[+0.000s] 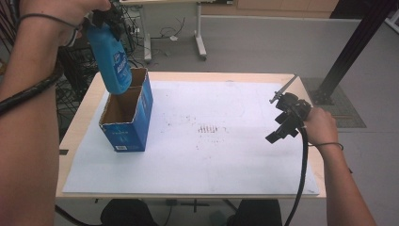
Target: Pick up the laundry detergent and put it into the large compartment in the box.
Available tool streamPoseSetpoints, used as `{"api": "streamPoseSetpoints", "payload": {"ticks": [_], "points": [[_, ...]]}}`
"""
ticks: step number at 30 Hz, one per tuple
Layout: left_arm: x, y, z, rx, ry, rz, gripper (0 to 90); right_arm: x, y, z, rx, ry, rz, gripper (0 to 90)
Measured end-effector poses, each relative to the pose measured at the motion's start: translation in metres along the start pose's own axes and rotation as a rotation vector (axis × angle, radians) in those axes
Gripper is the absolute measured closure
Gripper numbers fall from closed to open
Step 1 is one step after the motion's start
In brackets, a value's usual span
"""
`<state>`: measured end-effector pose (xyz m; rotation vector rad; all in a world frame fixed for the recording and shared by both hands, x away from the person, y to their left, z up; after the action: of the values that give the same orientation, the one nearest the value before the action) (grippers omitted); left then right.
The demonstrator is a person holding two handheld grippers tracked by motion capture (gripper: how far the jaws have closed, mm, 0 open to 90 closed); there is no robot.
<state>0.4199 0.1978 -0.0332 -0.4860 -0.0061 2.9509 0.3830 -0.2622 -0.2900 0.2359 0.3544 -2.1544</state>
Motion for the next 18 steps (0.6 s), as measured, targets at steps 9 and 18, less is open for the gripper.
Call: {"api": "streamPoseSetpoints", "payload": {"ticks": [9, 18], "points": [[0.001, -0.016, -0.012, 0.008, -0.014, 0.034, 37.8, 0.0, 0.0, 0.0, -0.002, 0.0, -0.002, 3.1], [0.003, -0.024, -0.035, 0.02, -0.049, 0.059, 37.8, -0.001, 0.0, 0.0, 0.0, -0.004, -0.002, 3.1]]}}
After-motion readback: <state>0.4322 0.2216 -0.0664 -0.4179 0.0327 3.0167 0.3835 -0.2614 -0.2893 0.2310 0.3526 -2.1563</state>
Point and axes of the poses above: each handheld gripper's, and its own axes: z roughly backward along the jaws, x roughly out of its underside, y roughly to its right, the point moved 1 cm from there along -z, roughly forward along the jaws, and after that the axes turned 3 degrees about -y, right-handed, at the moved point
